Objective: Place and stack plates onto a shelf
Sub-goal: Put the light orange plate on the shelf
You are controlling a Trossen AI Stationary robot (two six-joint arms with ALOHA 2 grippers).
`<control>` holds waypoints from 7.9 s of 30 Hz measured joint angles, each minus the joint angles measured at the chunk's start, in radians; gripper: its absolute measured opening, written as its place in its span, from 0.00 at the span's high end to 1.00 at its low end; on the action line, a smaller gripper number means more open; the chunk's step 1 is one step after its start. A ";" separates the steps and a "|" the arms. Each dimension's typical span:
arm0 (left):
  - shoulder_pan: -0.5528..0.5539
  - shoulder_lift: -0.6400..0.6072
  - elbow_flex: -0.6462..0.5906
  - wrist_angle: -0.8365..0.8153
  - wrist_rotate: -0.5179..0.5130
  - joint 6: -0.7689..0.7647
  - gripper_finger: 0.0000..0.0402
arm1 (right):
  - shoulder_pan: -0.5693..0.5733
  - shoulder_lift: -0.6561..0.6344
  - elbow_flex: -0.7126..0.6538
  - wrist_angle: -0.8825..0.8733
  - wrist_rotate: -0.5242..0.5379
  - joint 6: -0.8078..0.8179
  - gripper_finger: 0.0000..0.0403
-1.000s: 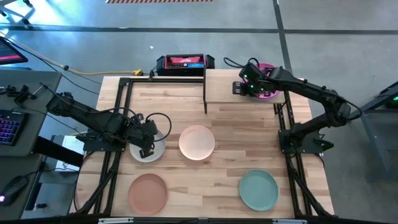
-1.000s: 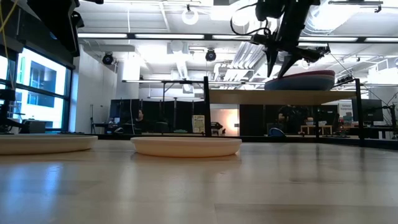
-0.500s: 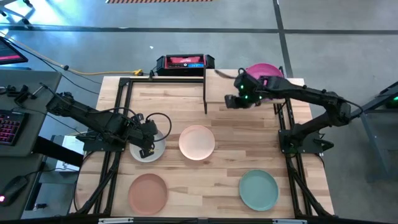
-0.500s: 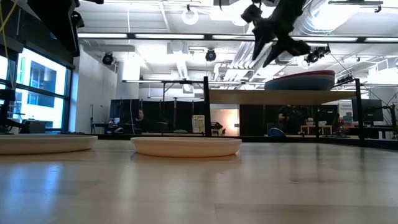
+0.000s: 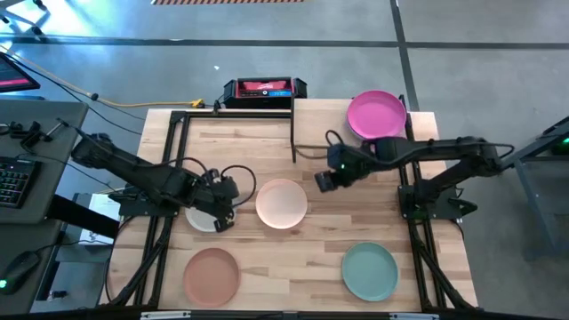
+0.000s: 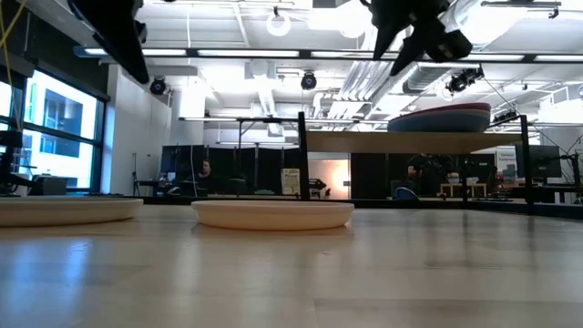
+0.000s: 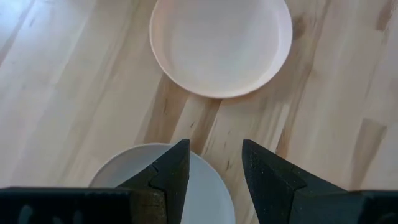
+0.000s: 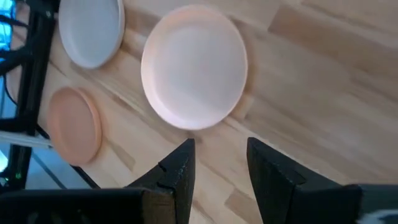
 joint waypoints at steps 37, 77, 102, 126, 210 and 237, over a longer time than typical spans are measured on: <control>-0.001 0.086 0.000 -0.002 0.128 -0.403 0.66 | 0.056 0.456 0.000 0.166 0.148 -0.004 0.69; -0.001 0.086 0.000 0.002 0.100 -0.412 0.66 | 0.009 0.569 0.000 0.256 0.148 -0.117 0.75; -0.001 0.086 0.000 0.002 0.072 -0.410 0.66 | 0.007 0.569 0.000 0.248 0.123 -0.172 1.00; -0.001 0.086 0.000 0.002 0.073 -0.409 0.66 | 0.001 0.423 0.000 0.175 0.040 -0.218 1.00; -0.001 0.086 0.000 0.004 0.071 -0.410 0.66 | -0.773 0.038 0.000 0.162 0.030 -0.606 1.00; 0.023 0.086 0.000 0.004 0.071 -0.399 0.66 | -0.783 0.066 0.000 0.161 0.056 -0.651 1.00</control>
